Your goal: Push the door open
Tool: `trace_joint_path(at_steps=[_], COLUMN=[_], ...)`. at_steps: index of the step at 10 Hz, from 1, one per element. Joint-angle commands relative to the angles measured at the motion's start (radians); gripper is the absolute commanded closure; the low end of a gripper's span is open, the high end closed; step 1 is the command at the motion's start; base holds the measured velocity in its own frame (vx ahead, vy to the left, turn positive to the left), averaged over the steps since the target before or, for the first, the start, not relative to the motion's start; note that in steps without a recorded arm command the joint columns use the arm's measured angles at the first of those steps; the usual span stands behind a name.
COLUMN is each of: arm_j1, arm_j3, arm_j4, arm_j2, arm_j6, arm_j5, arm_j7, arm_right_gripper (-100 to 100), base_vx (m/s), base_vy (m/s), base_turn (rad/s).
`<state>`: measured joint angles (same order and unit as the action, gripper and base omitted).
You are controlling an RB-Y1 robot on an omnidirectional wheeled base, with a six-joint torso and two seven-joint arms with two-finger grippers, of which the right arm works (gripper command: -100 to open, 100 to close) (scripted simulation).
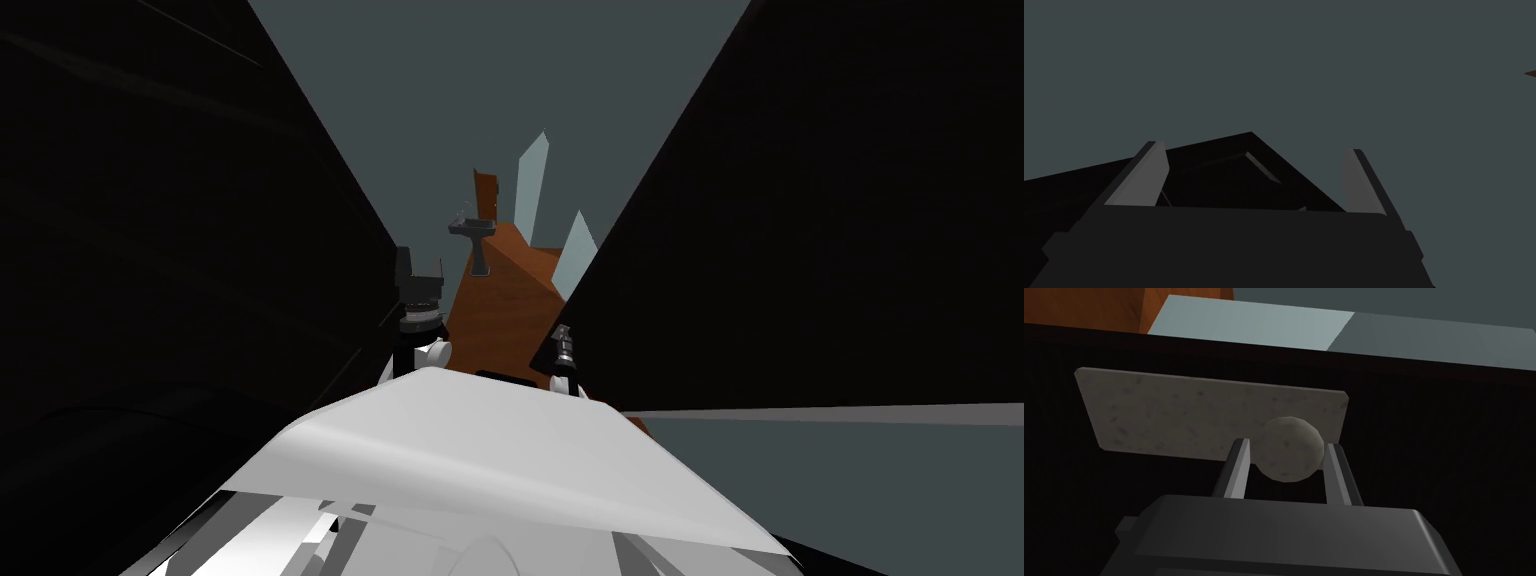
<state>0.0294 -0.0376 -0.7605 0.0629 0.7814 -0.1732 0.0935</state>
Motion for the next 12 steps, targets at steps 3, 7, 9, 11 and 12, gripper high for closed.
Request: trace_joint_path(at_steps=[3,7,9,11,12], arm_j1=[-0.002,0.001,0.006,0.007,0.007], arm_j3=[-0.05,-0.096,-0.1,-0.102,-0.104], arm_j4=[-0.009,-0.006,0.005,0.0,-0.004], arm_j2=[0.023,0.032,0.026,0.02,0.014], arm_j6=[-0.001,-0.003,-0.002,-0.007,-0.011], arm_j5=[-0.025,-0.049,-0.055,-0.059,-0.061], arm_j7=[0.014,0.027,0.027,0.028,0.028], arm_right_gripper=[100,100,-100,-100,-100], base_vx=[0.217,0.196,0.095,-0.181,-0.263], base_vy=[0.04,0.02,0.071,0.133,0.158], base_turn=[-0.065,-0.079,-0.062,-0.044,-0.055])
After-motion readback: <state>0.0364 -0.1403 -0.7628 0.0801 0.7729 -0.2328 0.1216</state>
